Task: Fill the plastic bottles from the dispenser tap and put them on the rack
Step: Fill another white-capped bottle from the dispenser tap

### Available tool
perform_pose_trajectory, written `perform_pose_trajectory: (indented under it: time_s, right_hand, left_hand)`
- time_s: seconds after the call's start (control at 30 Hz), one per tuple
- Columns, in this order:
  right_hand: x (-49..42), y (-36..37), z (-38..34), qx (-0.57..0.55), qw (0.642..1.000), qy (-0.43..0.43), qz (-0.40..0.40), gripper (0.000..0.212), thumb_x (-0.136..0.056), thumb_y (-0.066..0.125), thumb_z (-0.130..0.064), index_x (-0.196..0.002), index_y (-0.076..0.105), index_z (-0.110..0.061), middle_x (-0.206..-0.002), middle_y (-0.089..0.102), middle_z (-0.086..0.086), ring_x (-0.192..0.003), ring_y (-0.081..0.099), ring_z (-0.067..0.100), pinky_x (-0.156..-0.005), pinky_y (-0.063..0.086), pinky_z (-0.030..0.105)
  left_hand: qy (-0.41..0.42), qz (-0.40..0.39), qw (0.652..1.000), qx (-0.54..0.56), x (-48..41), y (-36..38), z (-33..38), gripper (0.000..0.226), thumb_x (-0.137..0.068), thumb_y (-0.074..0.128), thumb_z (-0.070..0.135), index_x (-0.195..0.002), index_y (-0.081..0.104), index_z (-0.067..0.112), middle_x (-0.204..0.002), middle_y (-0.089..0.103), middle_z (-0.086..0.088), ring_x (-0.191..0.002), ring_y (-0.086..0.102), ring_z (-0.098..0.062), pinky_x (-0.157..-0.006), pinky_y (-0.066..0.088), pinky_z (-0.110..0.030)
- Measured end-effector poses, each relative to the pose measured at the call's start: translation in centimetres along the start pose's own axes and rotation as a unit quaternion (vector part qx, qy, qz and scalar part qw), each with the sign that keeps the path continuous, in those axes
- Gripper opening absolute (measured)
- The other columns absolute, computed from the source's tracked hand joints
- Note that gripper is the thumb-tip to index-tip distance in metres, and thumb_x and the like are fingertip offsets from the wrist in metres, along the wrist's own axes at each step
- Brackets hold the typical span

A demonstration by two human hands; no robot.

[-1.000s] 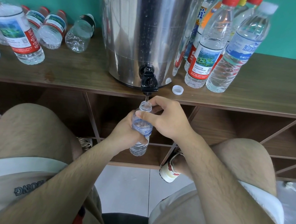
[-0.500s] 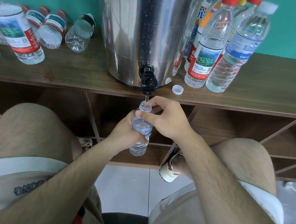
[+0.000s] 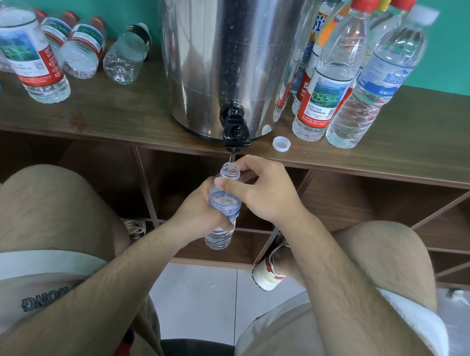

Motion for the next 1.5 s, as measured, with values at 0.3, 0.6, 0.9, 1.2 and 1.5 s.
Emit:
perform_pose_trajectory:
  time_s: [0.3,0.6,0.9,1.2,1.5]
  right_hand:
    - [0.0,0.1,0.0,-0.005,1.0,0.003,0.002,0.022,-0.086,0.084,-0.04,-0.095,0.076,-0.021,-0.091,0.076,-0.009,-0.088,0.071,0.011,-0.084,0.059,0.047]
    - [0.0,0.1,0.0,-0.006,1.0,0.011,0.0,0.022,-0.086,0.084,-0.04,-0.095,0.076,-0.02,-0.091,0.077,-0.008,-0.089,0.071,0.012,-0.085,0.059,0.048]
    - [0.0,0.1,0.0,-0.003,1.0,0.007,0.0,0.023,-0.086,0.084,-0.04,-0.096,0.077,-0.021,-0.091,0.076,-0.01,-0.089,0.071,0.011,-0.085,0.059,0.047]
    - [0.1,0.1,0.0,-0.005,1.0,0.006,0.003,0.023,-0.085,0.085,-0.038,-0.094,0.077,-0.019,-0.091,0.077,-0.009,-0.088,0.072,0.011,-0.085,0.059,0.047]
    - [0.0,0.1,0.1,-0.005,1.0,0.008,-0.001,0.022,-0.085,0.084,-0.04,-0.095,0.077,-0.021,-0.091,0.077,-0.009,-0.089,0.072,0.012,-0.085,0.059,0.048]
  left_hand:
    - [-0.004,-0.002,1.0,0.011,-0.1,0.0,-0.2,0.087,-0.072,0.092,0.006,-0.144,0.045,0.02,-0.13,0.061,0.0,-0.122,0.059,-0.021,-0.107,0.051,-0.042]
    - [-0.005,-0.005,1.0,0.024,-0.1,0.0,-0.4,0.089,-0.071,0.092,0.005,-0.144,0.045,0.022,-0.131,0.062,0.001,-0.124,0.059,-0.021,-0.109,0.05,-0.046]
    - [-0.011,-0.002,0.999,0.039,-0.1,0.1,-0.6,0.089,-0.071,0.091,0.002,-0.144,0.045,0.023,-0.132,0.062,0.001,-0.127,0.058,-0.022,-0.111,0.049,-0.048]
    - [-0.007,0.001,1.0,0.011,-0.9,0.4,-1.1,0.089,-0.069,0.094,0.007,-0.142,0.046,0.022,-0.125,0.061,0.004,-0.12,0.06,-0.019,-0.097,0.051,-0.033]
    - [-0.007,0.008,1.0,-0.015,-1.3,0.6,-1.1,0.089,-0.066,0.097,0.013,-0.14,0.047,0.024,-0.112,0.057,0.011,-0.106,0.057,-0.011,-0.088,0.049,-0.028]
Point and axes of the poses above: each hand's wrist, its own x-axis away from the middle knuckle, its own y-axis out of the palm, z = x × y, the point moved 3 cm from there along -x, towards the middle knuckle
